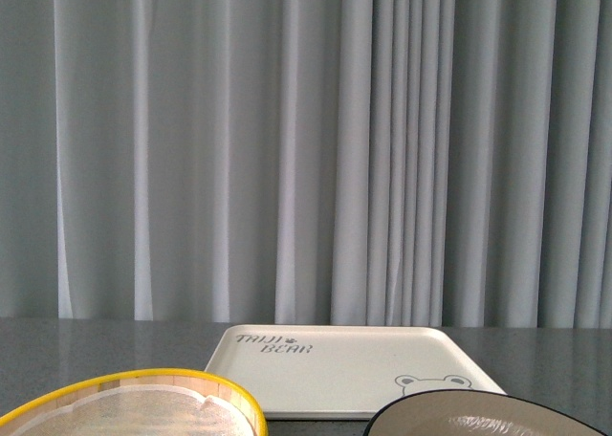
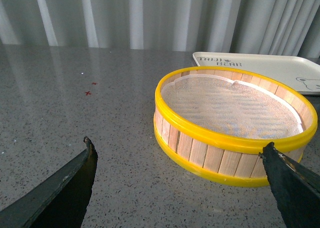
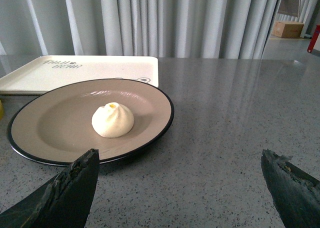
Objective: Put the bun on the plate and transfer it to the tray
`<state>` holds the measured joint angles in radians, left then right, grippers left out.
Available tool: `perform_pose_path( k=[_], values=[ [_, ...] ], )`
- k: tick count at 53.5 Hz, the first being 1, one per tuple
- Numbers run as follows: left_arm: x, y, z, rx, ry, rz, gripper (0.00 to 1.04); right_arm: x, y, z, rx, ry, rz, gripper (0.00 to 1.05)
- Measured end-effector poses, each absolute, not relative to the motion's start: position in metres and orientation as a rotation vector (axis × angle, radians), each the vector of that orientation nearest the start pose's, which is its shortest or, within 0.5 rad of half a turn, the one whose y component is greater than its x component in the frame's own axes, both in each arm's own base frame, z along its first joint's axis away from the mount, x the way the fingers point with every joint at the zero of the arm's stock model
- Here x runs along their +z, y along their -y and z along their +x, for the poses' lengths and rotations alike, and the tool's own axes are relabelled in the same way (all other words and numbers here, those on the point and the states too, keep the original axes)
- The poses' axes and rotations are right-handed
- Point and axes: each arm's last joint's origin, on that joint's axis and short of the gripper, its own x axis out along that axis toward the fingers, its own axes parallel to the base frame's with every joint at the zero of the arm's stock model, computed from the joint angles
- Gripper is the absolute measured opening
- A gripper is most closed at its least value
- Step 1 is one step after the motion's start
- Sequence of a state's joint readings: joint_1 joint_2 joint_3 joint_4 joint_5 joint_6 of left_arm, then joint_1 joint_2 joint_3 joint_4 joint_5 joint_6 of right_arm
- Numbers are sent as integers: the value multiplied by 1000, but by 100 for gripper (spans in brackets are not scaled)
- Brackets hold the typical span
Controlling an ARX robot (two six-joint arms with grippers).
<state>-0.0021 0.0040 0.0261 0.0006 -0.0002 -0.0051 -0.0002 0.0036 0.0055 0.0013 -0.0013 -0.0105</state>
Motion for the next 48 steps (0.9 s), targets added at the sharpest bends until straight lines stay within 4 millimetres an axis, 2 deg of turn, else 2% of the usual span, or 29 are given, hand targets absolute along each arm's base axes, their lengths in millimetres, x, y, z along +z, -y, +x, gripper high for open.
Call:
perform_pose_path(
  k=[5, 11, 15, 19, 29, 32, 48],
  values=[
    [172, 0, 96, -1, 23, -5, 98, 168, 1, 101, -7, -95, -33, 96],
    [172, 0, 96, -2, 23, -5, 98, 190, 1, 114, 55, -186, -165, 96],
    [172, 0, 96, -1, 23, -5, 98, 206, -3, 121, 134, -242, -371, 96],
    [172, 0, 96, -2, 23, -5, 98, 210, -8, 123, 206, -290, -556, 96],
    [172, 0, 96, -2, 23, -5, 98, 201, -21, 128, 377, -327, -1054, 96],
    [172, 0, 96, -2, 23, -5, 98, 197, -23, 132, 421, -347, -1152, 96],
    [172, 0, 96, -2, 23, -5, 98, 177, -26, 176, 555, -332, -1389, 96]
  ],
)
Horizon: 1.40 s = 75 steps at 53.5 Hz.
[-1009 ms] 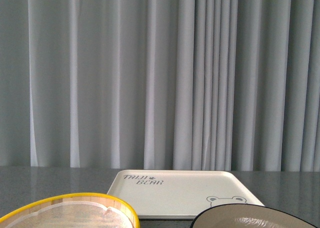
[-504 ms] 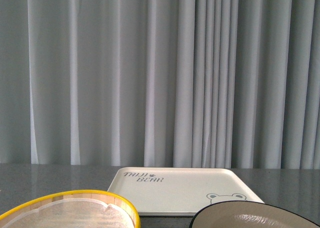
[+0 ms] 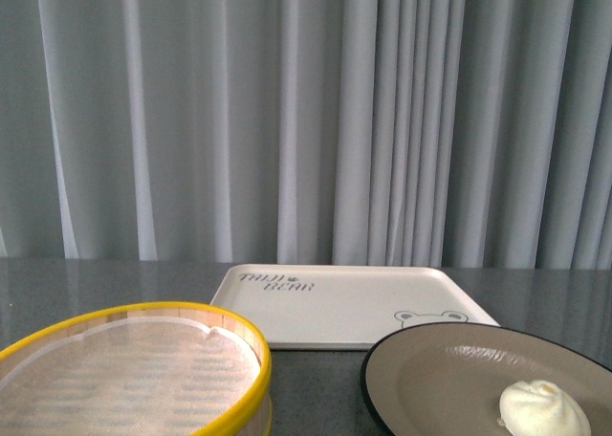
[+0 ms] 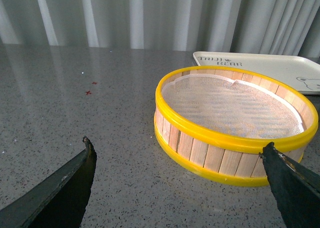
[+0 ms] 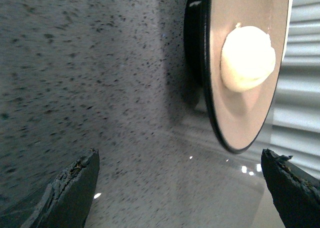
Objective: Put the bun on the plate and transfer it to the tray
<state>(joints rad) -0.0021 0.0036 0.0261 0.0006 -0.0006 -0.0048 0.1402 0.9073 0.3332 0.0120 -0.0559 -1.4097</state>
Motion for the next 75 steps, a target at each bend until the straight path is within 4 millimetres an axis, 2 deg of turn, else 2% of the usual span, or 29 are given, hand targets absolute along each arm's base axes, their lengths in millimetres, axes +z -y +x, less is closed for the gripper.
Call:
perform_pose_path(
  k=[13, 25, 45, 70, 75],
  values=[
    [172, 0, 96, -2, 23, -5, 98, 188, -31, 217, 563, -266, -1482, 96],
    [172, 0, 96, -2, 23, -5, 98, 188, -42, 236, 590, -232, -1480, 96],
    [172, 0, 96, -2, 23, -5, 98, 181, -62, 244, 624, -156, -1452, 96],
    [172, 0, 96, -2, 23, -5, 98, 166, -77, 250, 667, -145, -1432, 96],
    [172, 0, 96, -2, 23, -5, 98, 164, -78, 252, 667, -140, -1432, 84]
  ],
)
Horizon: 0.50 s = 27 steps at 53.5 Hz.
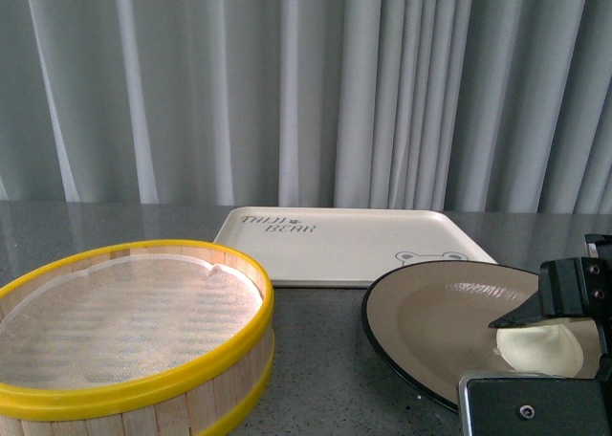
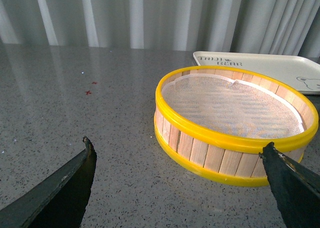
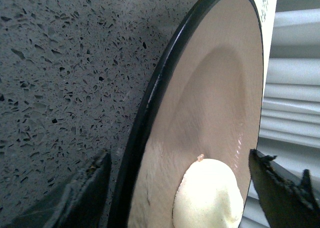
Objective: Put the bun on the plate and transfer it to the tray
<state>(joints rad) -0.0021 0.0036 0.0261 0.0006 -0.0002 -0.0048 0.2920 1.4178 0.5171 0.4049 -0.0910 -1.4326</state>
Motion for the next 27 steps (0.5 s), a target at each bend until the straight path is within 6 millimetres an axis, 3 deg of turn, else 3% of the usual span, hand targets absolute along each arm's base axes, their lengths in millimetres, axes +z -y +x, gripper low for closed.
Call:
perform_pose_path(
  k=[14, 27],
  values=[
    [172, 0, 96, -2, 23, -5, 98, 160, -82, 252, 669, -125, -1435, 45],
    [172, 0, 96, -2, 23, -5, 98, 152, -82, 237, 606, -130, -1437, 3]
  ],
)
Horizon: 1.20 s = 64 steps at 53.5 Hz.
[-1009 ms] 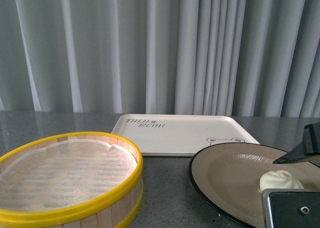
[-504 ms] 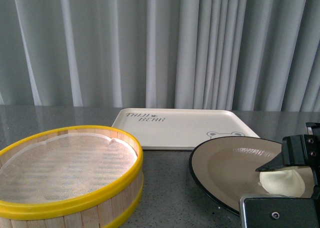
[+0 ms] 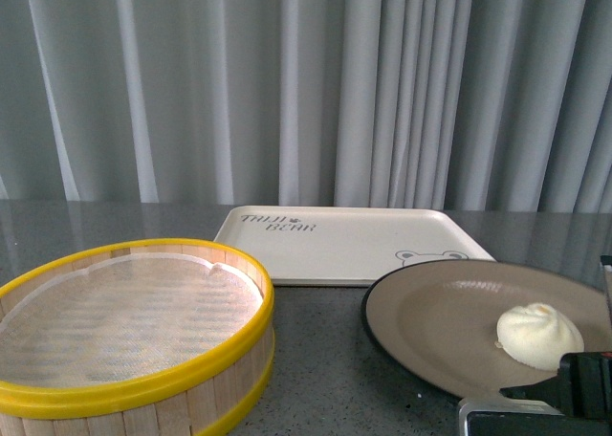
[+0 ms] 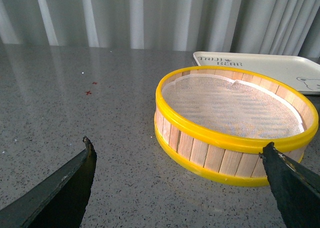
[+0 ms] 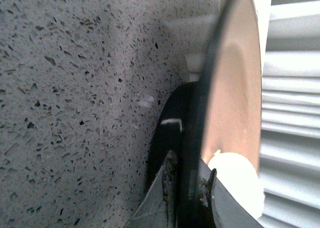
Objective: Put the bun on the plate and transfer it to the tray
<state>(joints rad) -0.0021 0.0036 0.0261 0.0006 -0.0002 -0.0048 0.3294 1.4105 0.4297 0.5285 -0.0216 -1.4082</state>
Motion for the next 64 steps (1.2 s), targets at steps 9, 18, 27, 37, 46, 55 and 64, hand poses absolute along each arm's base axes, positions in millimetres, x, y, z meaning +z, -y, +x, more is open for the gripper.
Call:
perform_pose_path(
  k=[9, 18, 27, 37, 46, 55, 64],
  values=[
    [172, 0, 96, -2, 23, -5, 98, 151, -81, 232, 545, -78, -1459, 3],
    [172, 0, 96, -2, 23, -5, 98, 155, -77, 235, 574, -96, -1451, 3],
    [172, 0, 96, -2, 23, -5, 98, 174, -69, 252, 615, -57, -1418, 3],
    [172, 0, 96, -2, 23, -5, 98, 200, -57, 280, 586, -2, -1436, 3],
    [172, 0, 96, -2, 23, -5, 98, 207, -45, 303, 596, -20, -1455, 3],
    [172, 0, 96, -2, 23, -5, 98, 208, -35, 331, 637, -9, -1460, 3],
    [172, 0, 96, -2, 23, -5, 98, 209, -36, 358, 678, 18, -1474, 3]
  ],
)
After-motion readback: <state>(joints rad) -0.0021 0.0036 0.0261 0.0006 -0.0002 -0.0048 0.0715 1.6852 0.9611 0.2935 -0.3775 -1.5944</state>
